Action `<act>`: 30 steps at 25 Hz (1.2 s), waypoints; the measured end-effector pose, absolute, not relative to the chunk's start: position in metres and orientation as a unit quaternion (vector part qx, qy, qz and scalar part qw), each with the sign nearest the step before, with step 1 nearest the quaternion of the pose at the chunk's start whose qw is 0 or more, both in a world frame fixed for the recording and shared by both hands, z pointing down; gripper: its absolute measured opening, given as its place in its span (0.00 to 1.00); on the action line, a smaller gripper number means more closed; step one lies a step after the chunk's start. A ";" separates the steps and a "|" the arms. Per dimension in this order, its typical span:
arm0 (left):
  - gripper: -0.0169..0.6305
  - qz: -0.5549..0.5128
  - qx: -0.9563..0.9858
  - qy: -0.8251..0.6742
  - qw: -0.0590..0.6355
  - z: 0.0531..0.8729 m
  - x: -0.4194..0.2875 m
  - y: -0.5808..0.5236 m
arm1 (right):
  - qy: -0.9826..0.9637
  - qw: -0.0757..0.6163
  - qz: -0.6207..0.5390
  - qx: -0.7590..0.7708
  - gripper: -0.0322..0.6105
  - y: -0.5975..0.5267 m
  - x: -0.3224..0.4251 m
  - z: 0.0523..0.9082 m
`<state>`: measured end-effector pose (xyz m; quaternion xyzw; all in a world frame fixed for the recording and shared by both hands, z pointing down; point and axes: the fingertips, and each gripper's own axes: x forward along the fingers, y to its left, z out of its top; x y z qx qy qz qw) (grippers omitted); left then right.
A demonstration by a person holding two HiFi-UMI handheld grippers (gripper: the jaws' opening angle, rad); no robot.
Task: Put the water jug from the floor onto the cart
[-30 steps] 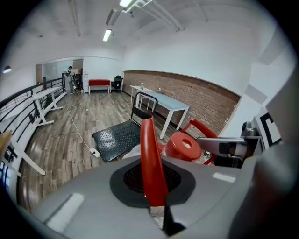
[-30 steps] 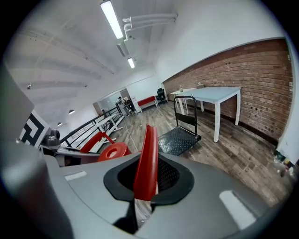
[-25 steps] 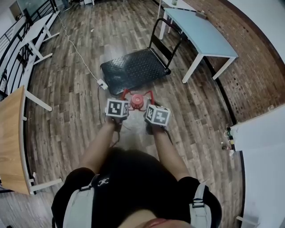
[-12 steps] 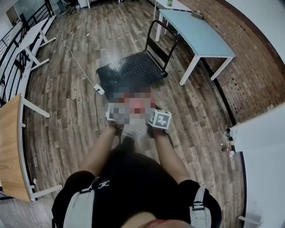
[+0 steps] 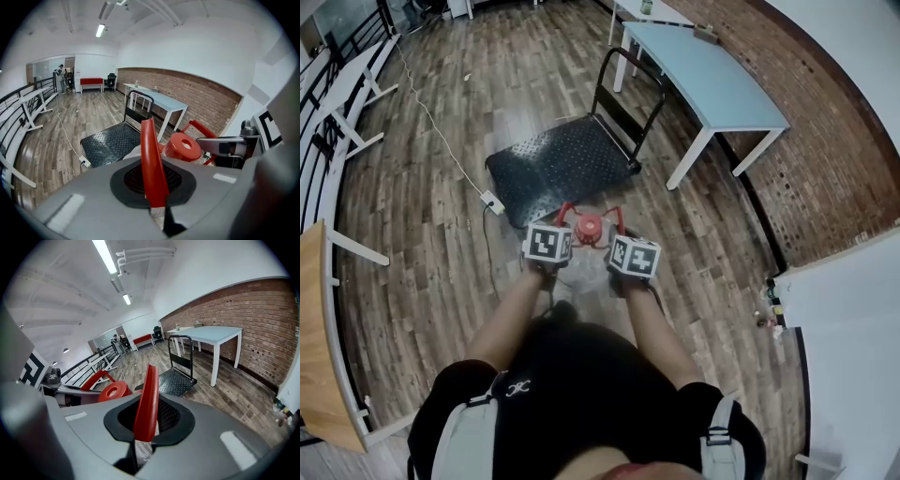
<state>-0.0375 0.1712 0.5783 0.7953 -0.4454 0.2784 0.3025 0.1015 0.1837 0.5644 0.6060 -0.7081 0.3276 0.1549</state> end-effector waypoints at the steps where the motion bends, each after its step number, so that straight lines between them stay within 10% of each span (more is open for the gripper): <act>1: 0.03 0.279 0.795 -0.445 0.303 0.579 -0.037 0.161 | -0.708 0.156 0.328 0.606 0.13 0.173 0.102 0.565; 30: 0.03 0.286 0.782 -0.458 0.310 0.612 -0.036 -0.140 | -0.722 0.168 0.358 0.567 0.13 -0.130 0.103 0.604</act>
